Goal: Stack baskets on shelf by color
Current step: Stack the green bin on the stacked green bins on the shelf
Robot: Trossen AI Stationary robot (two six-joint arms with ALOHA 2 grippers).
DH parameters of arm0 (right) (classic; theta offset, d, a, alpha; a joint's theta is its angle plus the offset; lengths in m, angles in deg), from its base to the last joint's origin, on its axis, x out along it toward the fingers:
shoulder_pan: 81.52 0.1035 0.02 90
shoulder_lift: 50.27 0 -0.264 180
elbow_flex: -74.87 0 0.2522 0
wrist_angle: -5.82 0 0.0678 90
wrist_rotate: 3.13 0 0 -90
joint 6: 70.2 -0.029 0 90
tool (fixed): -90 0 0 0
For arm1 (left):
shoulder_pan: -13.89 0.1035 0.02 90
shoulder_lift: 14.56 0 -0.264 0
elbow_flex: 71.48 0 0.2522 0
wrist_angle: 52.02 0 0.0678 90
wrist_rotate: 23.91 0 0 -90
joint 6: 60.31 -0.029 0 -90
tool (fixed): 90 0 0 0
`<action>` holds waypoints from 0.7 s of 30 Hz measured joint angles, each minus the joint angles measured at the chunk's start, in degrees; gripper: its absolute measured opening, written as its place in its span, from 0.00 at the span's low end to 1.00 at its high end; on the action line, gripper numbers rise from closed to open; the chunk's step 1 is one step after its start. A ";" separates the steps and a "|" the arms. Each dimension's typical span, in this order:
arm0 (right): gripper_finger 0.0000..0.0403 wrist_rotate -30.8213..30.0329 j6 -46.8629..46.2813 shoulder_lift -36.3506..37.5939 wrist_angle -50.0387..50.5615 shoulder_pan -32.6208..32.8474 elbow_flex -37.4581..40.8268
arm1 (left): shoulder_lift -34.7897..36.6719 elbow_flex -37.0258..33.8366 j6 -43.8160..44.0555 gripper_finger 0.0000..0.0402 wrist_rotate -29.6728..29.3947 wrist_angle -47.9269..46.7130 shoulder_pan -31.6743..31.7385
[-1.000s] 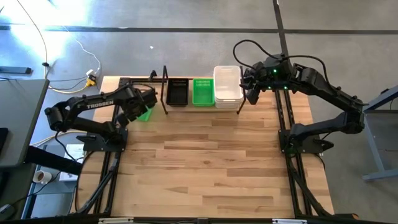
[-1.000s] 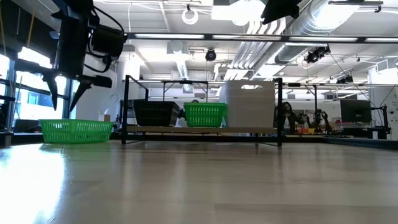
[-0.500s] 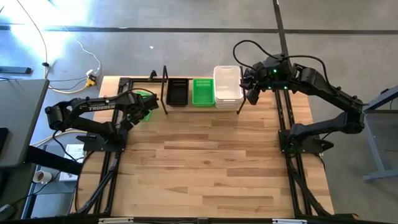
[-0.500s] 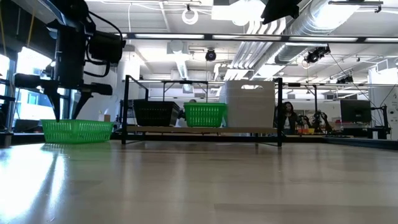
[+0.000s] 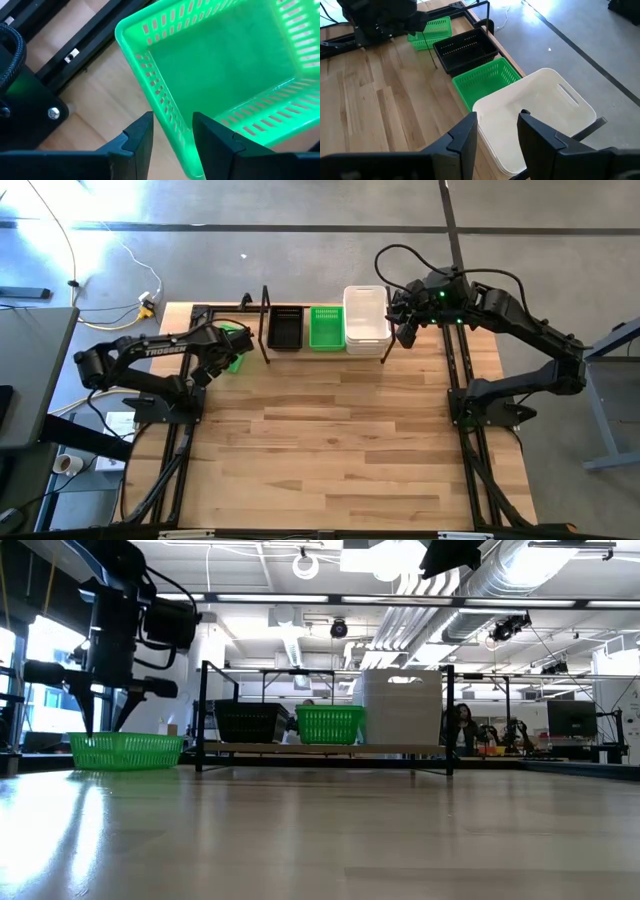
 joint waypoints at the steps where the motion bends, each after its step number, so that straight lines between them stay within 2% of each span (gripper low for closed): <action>1: 0.31 0.00 -0.17 0.00 0.00 0.00 0.00 | -0.38 0.00 -0.14 0.31 0.21 0.01 0.00; 12: 0.31 0.00 -0.42 0.00 0.02 0.00 0.00 | -4.12 -0.02 -2.22 0.29 1.47 0.28 -0.17; 15: 0.31 0.00 -0.42 0.00 0.05 0.00 0.00 | -4.13 -0.02 -4.20 0.22 1.38 0.31 -0.17; 19: 0.31 0.26 -0.42 0.00 0.53 0.00 0.00 | -4.11 -0.02 -6.39 0.06 1.27 0.31 -0.17; 21: 0.31 0.32 -0.40 0.00 0.89 0.00 0.00 | -4.06 0.01 -6.68 0.02 1.50 0.30 -0.37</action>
